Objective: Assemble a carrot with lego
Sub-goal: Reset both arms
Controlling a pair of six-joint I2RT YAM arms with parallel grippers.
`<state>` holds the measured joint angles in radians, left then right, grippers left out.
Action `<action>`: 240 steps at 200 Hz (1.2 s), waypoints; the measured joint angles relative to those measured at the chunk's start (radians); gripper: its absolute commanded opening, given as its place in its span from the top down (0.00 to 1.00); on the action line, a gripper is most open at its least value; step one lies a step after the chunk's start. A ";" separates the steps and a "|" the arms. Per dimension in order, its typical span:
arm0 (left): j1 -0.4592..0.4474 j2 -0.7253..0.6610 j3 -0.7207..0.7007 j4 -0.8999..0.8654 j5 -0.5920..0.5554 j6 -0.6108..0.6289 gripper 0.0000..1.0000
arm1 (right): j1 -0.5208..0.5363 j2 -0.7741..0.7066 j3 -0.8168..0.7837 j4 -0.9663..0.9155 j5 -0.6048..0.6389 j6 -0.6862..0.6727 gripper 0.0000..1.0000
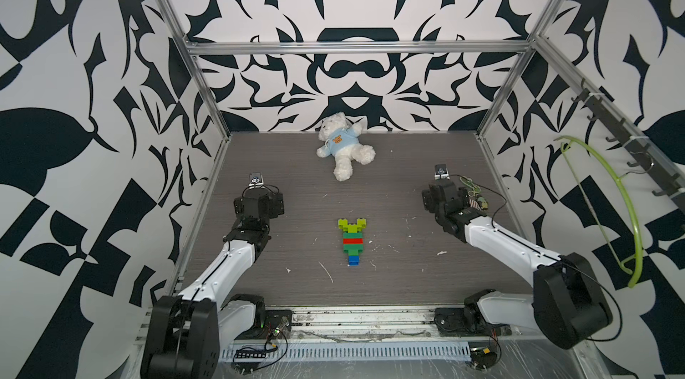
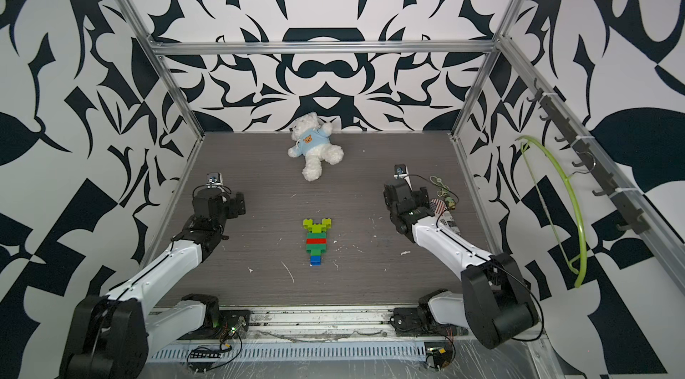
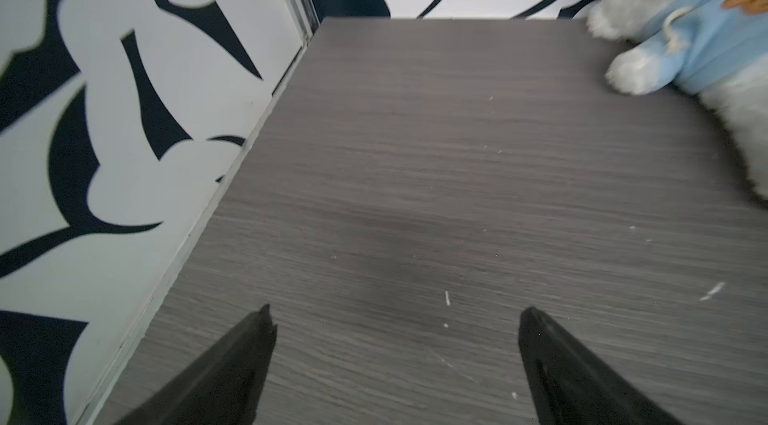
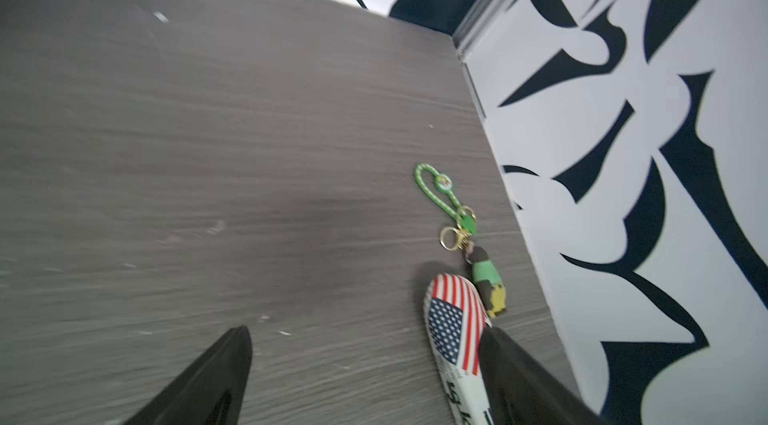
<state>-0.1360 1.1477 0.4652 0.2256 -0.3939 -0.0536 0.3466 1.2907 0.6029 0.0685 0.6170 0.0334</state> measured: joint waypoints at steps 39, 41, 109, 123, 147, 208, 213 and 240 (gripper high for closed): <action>0.051 0.207 -0.085 0.270 0.114 0.040 0.01 | -0.042 0.106 -0.156 0.337 -0.033 -0.074 0.08; 0.056 0.214 -0.087 0.279 0.122 0.040 0.01 | -0.044 0.113 -0.163 0.360 -0.037 -0.077 0.08; 0.138 0.402 -0.103 0.613 0.327 0.010 0.01 | -0.118 0.234 -0.340 0.844 -0.140 -0.122 0.09; 0.138 0.402 -0.094 0.618 0.347 0.008 0.01 | -0.150 0.235 -0.337 0.872 -0.164 -0.101 0.09; 0.138 0.402 -0.088 0.628 0.362 0.008 0.01 | -0.204 0.278 -0.309 0.877 -0.201 -0.073 0.10; 0.138 0.402 -0.088 0.623 0.375 0.008 0.01 | -0.240 0.281 -0.269 0.829 -0.260 -0.023 0.00; 0.138 0.402 -0.088 0.623 0.375 0.008 0.01 | -0.240 0.281 -0.269 0.826 -0.262 -0.021 0.00; 0.138 0.402 -0.088 0.622 0.376 0.008 0.01 | -0.240 0.281 -0.269 0.817 -0.266 -0.016 0.00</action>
<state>0.0017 1.5497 0.3775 0.8478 -0.0181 -0.0456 0.1062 1.5719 0.3340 0.8852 0.3508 0.0170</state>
